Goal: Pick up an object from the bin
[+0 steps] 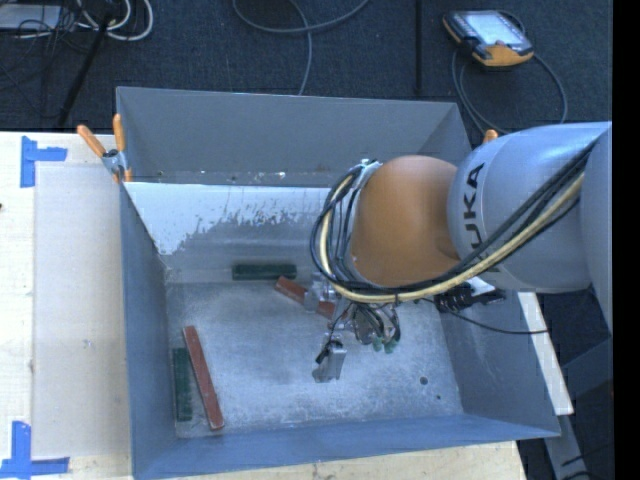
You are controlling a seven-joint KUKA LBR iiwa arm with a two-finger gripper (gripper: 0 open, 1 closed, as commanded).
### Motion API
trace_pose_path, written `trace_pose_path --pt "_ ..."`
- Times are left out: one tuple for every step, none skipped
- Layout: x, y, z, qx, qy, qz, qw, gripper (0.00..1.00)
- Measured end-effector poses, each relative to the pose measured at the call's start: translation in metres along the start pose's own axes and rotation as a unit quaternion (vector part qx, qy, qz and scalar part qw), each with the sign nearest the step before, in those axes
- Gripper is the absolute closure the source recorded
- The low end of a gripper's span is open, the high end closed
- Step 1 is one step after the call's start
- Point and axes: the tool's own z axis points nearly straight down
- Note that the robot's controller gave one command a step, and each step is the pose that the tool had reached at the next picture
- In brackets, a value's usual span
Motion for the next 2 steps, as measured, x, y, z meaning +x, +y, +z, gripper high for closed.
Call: trace_pose_path --pt "-0.048 0.016 0.015 -0.002 -0.0124 -0.034 0.9993 0.00" --pt "-0.074 0.007 0.072 -0.001 -0.0066 -0.053 0.9986 0.00"
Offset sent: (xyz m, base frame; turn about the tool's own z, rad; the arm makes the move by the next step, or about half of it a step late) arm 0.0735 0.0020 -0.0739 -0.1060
